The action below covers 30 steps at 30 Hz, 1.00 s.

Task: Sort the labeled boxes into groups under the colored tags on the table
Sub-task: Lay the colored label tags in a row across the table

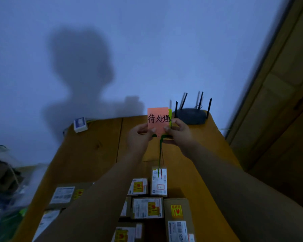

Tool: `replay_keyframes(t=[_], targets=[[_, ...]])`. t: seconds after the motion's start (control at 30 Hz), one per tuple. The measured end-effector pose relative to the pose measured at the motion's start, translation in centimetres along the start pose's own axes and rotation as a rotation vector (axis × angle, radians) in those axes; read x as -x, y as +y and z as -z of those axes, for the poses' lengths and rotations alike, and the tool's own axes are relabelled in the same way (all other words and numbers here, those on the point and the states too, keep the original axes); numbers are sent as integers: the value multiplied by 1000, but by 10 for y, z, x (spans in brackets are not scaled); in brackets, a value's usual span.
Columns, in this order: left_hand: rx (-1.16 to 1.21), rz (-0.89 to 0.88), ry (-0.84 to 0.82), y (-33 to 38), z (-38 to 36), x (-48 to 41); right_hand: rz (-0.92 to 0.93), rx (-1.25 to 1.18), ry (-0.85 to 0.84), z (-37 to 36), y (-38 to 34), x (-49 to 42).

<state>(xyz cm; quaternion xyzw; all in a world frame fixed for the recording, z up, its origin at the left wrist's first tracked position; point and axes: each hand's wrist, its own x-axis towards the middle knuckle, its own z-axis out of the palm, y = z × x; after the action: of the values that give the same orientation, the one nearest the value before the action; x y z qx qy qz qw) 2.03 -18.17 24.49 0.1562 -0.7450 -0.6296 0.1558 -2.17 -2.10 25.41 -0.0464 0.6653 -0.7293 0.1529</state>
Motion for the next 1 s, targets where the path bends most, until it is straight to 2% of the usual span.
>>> replay_keyframes(t=[0.4,0.53,0.83,1.0], targets=[[176,63,238,4,53,-5,-43,-45,-138,-59,0,-28],[108,27,240,-6,84,-12,-55,-81,-123,-100,8,-42],[209,203,319,-77,232,-78,-128,-105,-115,-254,57,-82],[256,358,274,-143,323,-137,-198,-98,-70,-337,120,-118]])
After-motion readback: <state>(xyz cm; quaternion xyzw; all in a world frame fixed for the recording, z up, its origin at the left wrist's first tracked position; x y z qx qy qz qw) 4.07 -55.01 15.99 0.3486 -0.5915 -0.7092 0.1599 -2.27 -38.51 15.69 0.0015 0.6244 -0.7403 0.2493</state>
